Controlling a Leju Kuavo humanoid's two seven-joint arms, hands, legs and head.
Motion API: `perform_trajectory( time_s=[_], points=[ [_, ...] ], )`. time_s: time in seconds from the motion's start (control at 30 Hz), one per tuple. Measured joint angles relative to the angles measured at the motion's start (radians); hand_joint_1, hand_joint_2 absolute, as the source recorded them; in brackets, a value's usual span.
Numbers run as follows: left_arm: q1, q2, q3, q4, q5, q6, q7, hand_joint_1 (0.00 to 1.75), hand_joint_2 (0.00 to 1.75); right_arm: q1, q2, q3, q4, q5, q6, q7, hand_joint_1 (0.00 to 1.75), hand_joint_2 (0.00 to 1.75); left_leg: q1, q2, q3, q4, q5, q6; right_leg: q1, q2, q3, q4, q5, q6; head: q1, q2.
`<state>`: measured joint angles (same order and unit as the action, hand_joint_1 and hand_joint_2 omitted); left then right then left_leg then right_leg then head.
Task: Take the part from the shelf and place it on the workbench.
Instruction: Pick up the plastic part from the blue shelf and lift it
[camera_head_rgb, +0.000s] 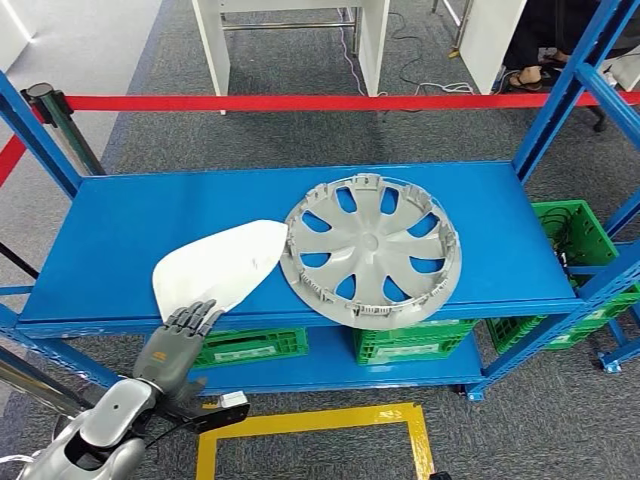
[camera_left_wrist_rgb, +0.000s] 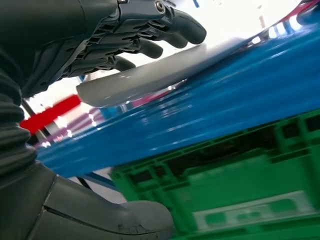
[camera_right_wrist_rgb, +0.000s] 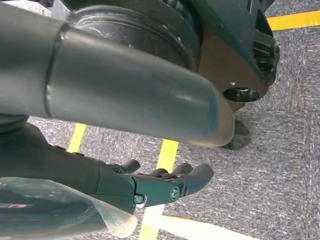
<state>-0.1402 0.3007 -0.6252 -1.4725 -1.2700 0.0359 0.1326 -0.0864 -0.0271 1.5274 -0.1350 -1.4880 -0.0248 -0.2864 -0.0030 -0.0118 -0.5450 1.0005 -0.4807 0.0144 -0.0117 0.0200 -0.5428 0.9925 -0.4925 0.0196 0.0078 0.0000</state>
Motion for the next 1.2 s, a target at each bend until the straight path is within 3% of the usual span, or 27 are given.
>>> perform_trajectory(
  time_s=[0.6,1.2],
  points=[
    [-0.006,0.013,-0.049,-0.005,-0.172,0.030,0.097,0.00,1.75,0.001,0.000,0.000,0.000,-0.018,-0.004,-0.003,0.00,0.00,0.000,0.000,0.000,0.000,0.000,0.000,0.000,0.000,0.000,0.000,0.000,0.000,0.000,0.000],
    [0.001,0.010,-0.033,-0.005,-0.187,0.024,0.110,0.00,1.75,0.002,0.000,0.000,0.000,-0.018,-0.005,-0.002,0.00,0.00,0.000,0.000,0.000,0.000,0.000,0.000,0.000,0.000,0.000,0.000,0.000,0.000,0.000,0.000]
  ],
)
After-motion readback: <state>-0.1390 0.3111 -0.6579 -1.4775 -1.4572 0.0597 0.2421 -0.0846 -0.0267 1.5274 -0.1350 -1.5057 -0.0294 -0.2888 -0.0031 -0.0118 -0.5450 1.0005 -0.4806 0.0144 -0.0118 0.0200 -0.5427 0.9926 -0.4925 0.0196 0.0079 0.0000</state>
